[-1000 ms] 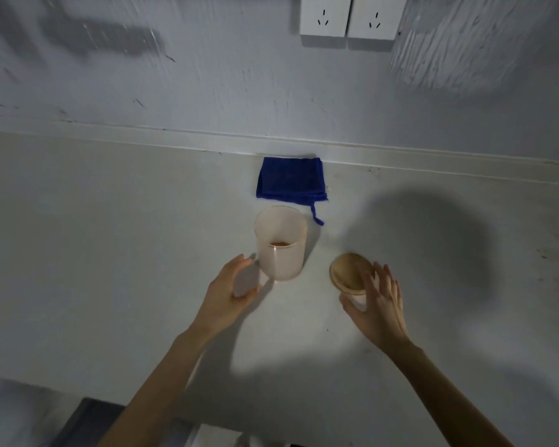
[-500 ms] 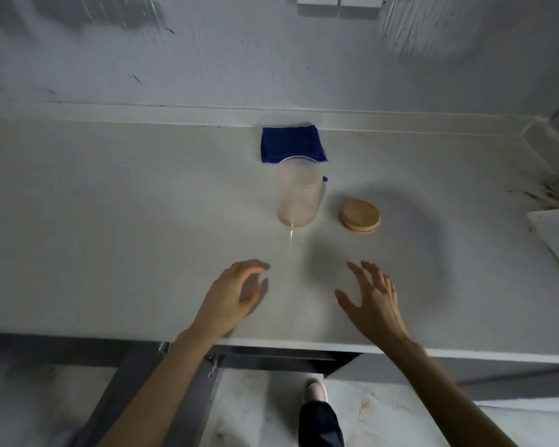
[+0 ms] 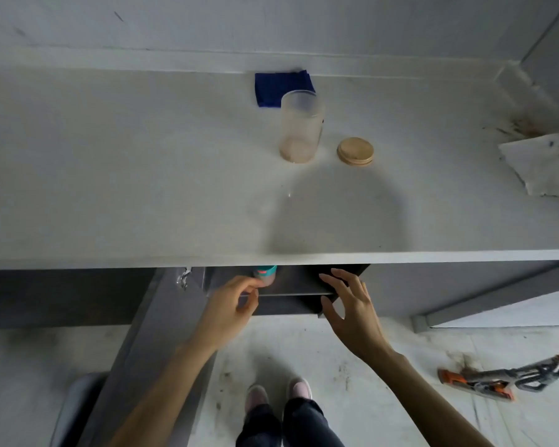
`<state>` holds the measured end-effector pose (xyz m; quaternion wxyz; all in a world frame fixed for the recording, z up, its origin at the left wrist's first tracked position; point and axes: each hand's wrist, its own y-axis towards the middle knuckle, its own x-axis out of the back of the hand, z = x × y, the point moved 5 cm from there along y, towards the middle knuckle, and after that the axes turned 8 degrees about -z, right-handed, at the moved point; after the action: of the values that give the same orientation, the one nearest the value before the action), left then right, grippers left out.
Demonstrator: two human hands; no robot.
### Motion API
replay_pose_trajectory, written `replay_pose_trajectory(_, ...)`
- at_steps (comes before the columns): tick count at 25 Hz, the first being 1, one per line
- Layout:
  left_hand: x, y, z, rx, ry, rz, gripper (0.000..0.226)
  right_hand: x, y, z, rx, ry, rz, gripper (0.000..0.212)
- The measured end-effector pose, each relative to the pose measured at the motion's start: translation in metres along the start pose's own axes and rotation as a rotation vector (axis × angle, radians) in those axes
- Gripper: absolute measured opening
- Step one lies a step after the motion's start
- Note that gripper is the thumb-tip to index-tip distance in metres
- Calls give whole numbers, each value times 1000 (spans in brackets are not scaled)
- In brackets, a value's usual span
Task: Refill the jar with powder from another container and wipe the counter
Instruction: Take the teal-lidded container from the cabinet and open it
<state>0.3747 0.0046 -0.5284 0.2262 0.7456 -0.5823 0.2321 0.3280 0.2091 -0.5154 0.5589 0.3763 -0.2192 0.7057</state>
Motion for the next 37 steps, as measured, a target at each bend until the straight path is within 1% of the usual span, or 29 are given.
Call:
replay_pose_trajectory(4,-16,-21,16,99,50,25,28,-25,-10,-23,-5,-68,128,40)
replay_pose_trajectory(7,-29,-28,32,152,156,100,39,-42,-10,-33,-25,-105,218,40)
replay_pose_trajectory(9,-39,-23,46,206,180,119,43,-56,-2,-36,-30,-110,280,42)
replay_pose_trajectory(13,-62,-8,76,241,198,155,52,-89,18,-46,-95,-91,354,48)
replay_pose_trajectory(17,-87,16,126,286,193,121,62,-134,40,-74,-95,-71,371,54)
replay_pose_trajectory(21,-122,45,185,291,164,44,67,-192,68,-111,-64,-84,382,67)
replay_pose_trajectory(24,-151,64,226,319,103,-6,75,-232,91,-126,-50,-32,352,76)
replay_pose_trajectory(27,-173,82,252,303,67,-42,77,-257,112,-127,-24,71,298,85)
replay_pose_trajectory(30,-184,102,265,233,-9,-64,74,-276,128,-129,-13,138,281,93)
replay_pose_trajectory(33,-191,120,263,180,-137,-33,81,-292,141,-135,-3,192,264,91)
replay_pose_trajectory(34,-193,125,264,181,-162,-31,82,-294,144,-136,-4,209,265,88)
replay_pose_trajectory(37,-198,130,267,223,-181,-40,76,-297,147,-138,1,223,277,82)
